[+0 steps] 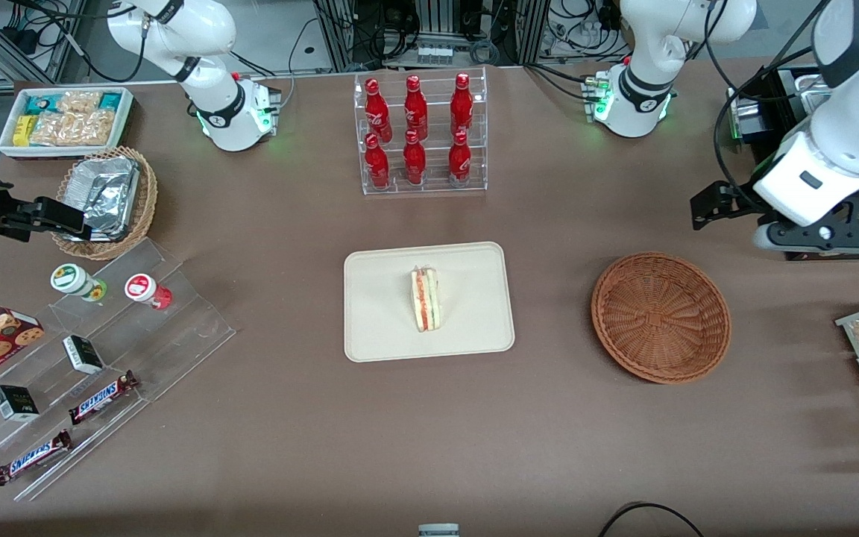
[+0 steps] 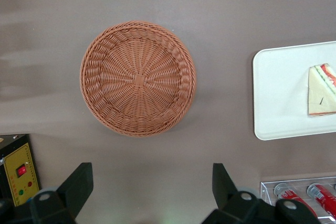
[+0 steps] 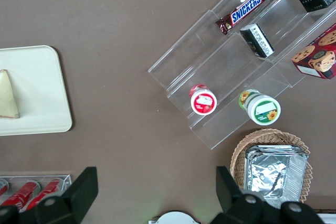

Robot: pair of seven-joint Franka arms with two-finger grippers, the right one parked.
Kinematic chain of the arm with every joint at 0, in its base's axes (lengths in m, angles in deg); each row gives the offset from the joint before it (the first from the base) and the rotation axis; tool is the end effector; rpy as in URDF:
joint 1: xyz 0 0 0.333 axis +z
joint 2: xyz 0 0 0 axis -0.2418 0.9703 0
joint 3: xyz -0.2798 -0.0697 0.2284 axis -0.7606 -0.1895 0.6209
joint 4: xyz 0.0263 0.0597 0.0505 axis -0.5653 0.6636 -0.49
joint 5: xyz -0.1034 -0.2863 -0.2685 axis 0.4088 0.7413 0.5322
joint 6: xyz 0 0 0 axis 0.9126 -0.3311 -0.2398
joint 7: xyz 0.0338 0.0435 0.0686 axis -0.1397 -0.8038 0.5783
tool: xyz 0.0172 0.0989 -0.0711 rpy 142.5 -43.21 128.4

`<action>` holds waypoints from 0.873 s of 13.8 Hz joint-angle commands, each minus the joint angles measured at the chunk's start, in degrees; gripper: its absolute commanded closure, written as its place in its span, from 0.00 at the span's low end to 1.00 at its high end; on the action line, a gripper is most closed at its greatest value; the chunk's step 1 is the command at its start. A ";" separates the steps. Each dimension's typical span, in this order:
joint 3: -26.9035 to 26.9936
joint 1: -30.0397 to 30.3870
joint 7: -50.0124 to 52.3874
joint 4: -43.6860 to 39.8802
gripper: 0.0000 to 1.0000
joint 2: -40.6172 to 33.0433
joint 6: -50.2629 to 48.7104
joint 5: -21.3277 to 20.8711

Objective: Place sandwich from basket to tray

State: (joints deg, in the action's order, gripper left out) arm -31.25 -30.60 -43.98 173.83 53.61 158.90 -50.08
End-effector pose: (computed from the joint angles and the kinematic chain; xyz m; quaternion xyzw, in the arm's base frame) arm 0.5679 -0.0969 0.6328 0.9990 -0.0269 -0.0333 0.0087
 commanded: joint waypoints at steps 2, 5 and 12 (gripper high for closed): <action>-12.16 13.33 -0.62 -1.40 0.00 0.47 -1.73 -0.78; -14.38 16.35 -0.61 -1.40 0.00 -1.28 -3.04 -0.78; -12.80 16.08 -0.70 1.15 0.00 -5.59 -3.40 -0.86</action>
State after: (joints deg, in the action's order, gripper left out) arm -44.28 -15.18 -44.05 174.35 48.99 156.42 -50.20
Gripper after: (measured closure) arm 0.000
